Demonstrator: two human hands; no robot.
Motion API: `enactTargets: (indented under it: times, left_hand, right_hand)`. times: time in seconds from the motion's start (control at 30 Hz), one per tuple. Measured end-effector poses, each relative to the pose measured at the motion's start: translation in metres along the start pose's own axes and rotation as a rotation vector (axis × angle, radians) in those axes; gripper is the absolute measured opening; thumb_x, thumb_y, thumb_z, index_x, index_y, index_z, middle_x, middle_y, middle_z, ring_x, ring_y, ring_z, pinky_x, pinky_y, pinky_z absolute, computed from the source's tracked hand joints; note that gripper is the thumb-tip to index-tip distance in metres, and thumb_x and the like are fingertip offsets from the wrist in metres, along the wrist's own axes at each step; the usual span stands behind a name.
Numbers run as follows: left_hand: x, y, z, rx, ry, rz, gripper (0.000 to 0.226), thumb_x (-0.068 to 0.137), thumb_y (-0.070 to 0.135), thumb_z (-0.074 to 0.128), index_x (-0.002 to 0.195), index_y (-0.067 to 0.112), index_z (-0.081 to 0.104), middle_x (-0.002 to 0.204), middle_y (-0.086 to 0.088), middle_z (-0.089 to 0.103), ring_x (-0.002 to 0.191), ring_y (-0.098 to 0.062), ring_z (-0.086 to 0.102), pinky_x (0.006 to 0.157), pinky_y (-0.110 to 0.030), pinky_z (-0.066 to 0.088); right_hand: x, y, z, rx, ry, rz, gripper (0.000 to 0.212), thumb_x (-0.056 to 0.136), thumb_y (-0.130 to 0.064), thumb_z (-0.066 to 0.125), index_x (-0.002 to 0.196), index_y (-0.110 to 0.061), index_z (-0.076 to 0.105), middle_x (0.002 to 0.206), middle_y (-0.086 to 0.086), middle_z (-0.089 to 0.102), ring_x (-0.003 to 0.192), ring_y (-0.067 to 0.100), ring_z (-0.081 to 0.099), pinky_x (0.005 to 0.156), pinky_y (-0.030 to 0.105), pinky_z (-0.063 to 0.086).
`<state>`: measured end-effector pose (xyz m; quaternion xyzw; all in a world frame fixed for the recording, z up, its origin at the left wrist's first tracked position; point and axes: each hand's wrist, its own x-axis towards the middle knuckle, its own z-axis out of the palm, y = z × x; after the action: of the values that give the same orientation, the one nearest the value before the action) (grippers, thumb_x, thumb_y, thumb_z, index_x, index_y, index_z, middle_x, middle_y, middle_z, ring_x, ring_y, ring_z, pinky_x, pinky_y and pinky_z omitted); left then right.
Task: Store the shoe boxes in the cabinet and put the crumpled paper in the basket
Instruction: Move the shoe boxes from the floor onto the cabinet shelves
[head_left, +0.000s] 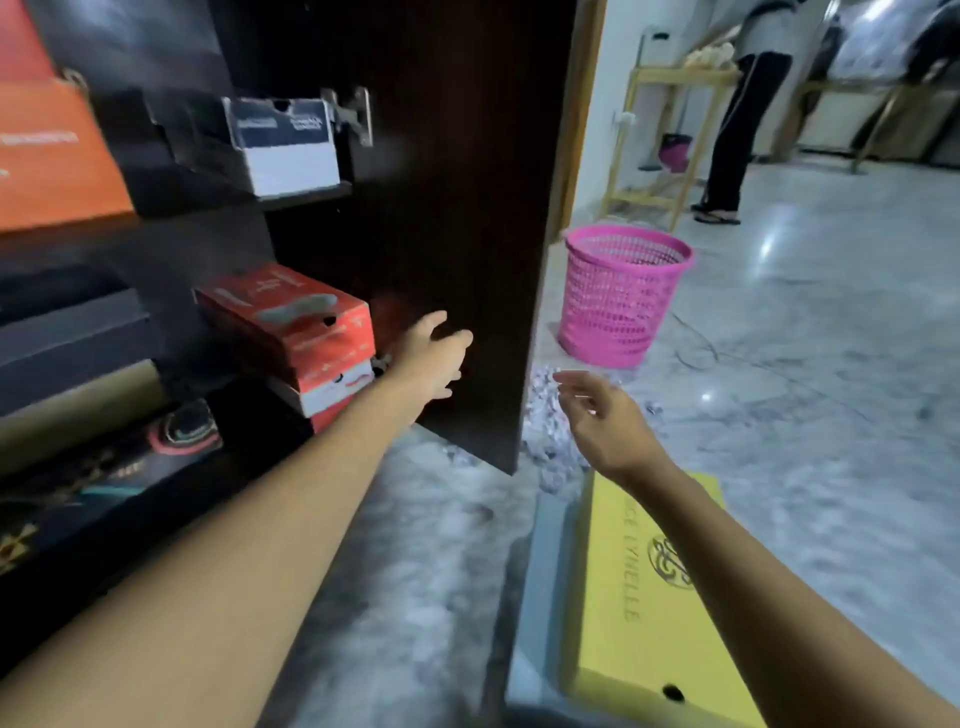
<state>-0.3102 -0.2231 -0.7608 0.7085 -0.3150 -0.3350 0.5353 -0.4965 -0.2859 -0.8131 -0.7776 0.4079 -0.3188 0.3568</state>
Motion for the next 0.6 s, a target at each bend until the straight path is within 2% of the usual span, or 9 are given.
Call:
enactTargets:
  times: [0.1,0.17,0.23,0.3,0.33,0.37,0.43,0.5,0.6]
  left_hand:
    - [-0.03,-0.032,0.053,0.004,-0.064,-0.067,0.056,0.096,0.027,0.055,0.148,0.026,0.034,0.087,0.002,0.057,0.09,-0.023,0.059,0.082,-0.037,0.052]
    - [-0.048,-0.057,0.085,0.014,-0.101,-0.113,0.052,0.096,0.029,0.057,0.144,0.026,0.04,0.096,-0.002,0.059,0.093,-0.024,0.06,0.083,-0.038,0.052]
    - [-0.068,-0.081,0.112,0.054,-0.152,-0.156,0.034,0.095,0.029,0.057,0.128,0.029,0.052,0.108,-0.006,0.059,0.094,-0.023,0.059,0.079,-0.034,0.05]
    - [-0.081,-0.103,0.131,0.156,-0.214,-0.169,0.026,0.096,0.028,0.055,0.121,0.032,0.051,0.108,-0.004,0.055,0.086,-0.02,0.057,0.071,-0.028,0.046]
    - [-0.086,-0.113,0.138,0.229,-0.255,-0.167,0.033,0.096,0.029,0.054,0.129,0.031,0.047,0.114,-0.001,0.054,0.09,-0.018,0.057,0.074,-0.028,0.046]
    - [-0.085,-0.124,0.143,0.297,-0.294,-0.179,0.049,0.096,0.033,0.054,0.142,0.027,0.038,0.127,0.001,0.051,0.105,-0.018,0.057,0.083,-0.029,0.048]
    - [-0.084,-0.143,0.15,0.38,-0.347,-0.237,0.071,0.094,0.041,0.055,0.154,0.026,0.019,0.155,0.001,0.031,0.136,-0.023,0.041,0.106,-0.041,0.042]
    - [-0.086,-0.152,0.153,0.359,-0.369,-0.298,0.075,0.094,0.044,0.056,0.155,0.028,0.015,0.161,0.004,0.02,0.142,-0.025,0.033,0.109,-0.045,0.039]
    - [-0.088,-0.164,0.154,0.35,-0.308,-0.292,0.072,0.089,0.05,0.057,0.151,0.025,0.028,0.155,-0.001,0.035,0.135,-0.026,0.044,0.105,-0.046,0.044]
  right_hand:
    - [-0.037,0.05,-0.021,-0.046,-0.016,0.17,0.032,0.097,-0.022,0.052,0.128,-0.019,0.06,0.121,0.004,0.065,0.106,0.018,0.062,0.086,0.028,0.048]
    - [-0.057,0.082,-0.031,-0.09,-0.041,0.315,0.039,0.096,-0.025,0.054,0.133,-0.017,0.056,0.13,0.011,0.061,0.11,0.025,0.062,0.086,0.03,0.048]
    - [-0.073,0.108,-0.037,-0.168,-0.086,0.465,0.054,0.091,-0.036,0.055,0.14,-0.016,0.049,0.134,0.015,0.055,0.114,0.033,0.06,0.089,0.03,0.047]
    - [-0.086,0.13,-0.041,-0.304,-0.108,0.593,0.067,0.087,-0.046,0.054,0.146,-0.02,0.04,0.142,0.018,0.044,0.124,0.038,0.05,0.1,0.042,0.046]
    - [-0.092,0.14,-0.042,-0.373,-0.105,0.644,0.07,0.088,-0.049,0.054,0.149,-0.02,0.035,0.145,0.019,0.038,0.129,0.039,0.043,0.104,0.045,0.042]
    - [-0.097,0.148,-0.043,-0.398,-0.097,0.695,0.075,0.088,-0.053,0.056,0.151,-0.021,0.03,0.147,0.02,0.034,0.132,0.04,0.039,0.106,0.046,0.039]
    - [-0.107,0.158,-0.044,-0.293,-0.092,0.776,0.088,0.086,-0.058,0.061,0.153,-0.021,0.018,0.148,0.022,0.032,0.132,0.041,0.041,0.104,0.044,0.039]
    - [-0.113,0.165,-0.042,-0.164,-0.079,0.779,0.092,0.086,-0.054,0.064,0.155,-0.021,0.012,0.148,0.023,0.031,0.128,0.041,0.045,0.101,0.042,0.041]
    - [-0.118,0.172,-0.042,-0.159,-0.043,0.723,0.095,0.086,-0.052,0.065,0.155,-0.019,0.009,0.148,0.023,0.03,0.127,0.042,0.046,0.103,0.045,0.041]
